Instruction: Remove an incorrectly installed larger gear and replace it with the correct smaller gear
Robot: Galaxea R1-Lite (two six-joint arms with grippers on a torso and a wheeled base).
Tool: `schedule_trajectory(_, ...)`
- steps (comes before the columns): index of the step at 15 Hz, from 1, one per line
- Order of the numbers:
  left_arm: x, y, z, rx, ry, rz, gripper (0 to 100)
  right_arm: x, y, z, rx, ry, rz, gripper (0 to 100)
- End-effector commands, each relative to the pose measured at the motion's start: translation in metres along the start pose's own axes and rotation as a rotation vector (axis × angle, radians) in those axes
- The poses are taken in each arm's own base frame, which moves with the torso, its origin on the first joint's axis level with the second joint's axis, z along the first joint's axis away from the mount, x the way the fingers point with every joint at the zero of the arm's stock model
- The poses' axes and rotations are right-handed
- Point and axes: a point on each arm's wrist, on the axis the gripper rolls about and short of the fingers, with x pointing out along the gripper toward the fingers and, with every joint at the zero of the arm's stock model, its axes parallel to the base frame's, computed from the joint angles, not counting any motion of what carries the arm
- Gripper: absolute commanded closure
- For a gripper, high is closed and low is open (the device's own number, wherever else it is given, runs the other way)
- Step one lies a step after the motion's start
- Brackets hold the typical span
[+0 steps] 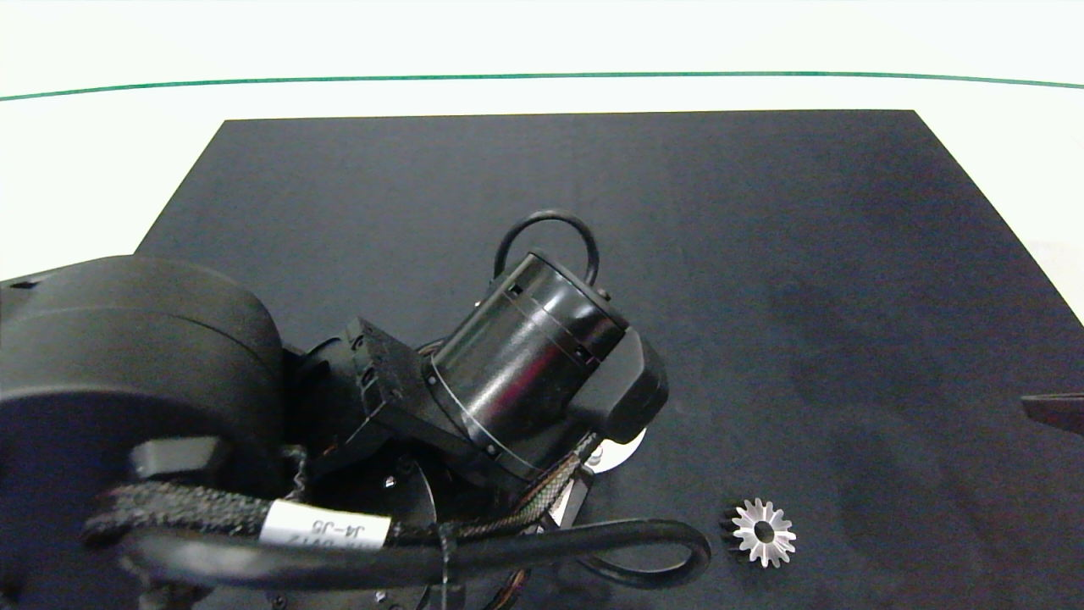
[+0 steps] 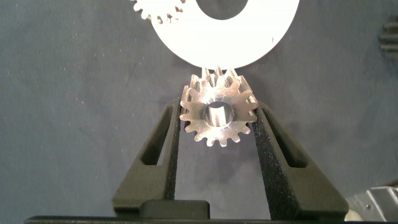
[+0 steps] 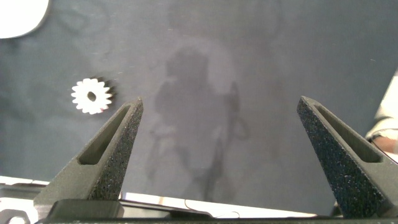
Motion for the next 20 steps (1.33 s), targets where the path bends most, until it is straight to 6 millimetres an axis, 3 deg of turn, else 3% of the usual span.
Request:
schedule_trajectory(1, 0.010, -0.007, 0.006, 0.002, 0.007, 0.006, 99, -0.003, -0.008, 0.000, 0.027, -0.002, -0.033, 0)
schedule_trajectory(12, 0.030, -0.045, 0.023, -0.006, -0.010, -0.031, 99, -0.016, -0.017, -0.005, 0.020, -0.038, -0.068, 0)
schedule_trajectory(20, 0.045, -0.053, 0.027, -0.015, 0.001, -0.023, 99, -0.019, -0.019, -0.007, 0.018, -0.045, -0.078, 0)
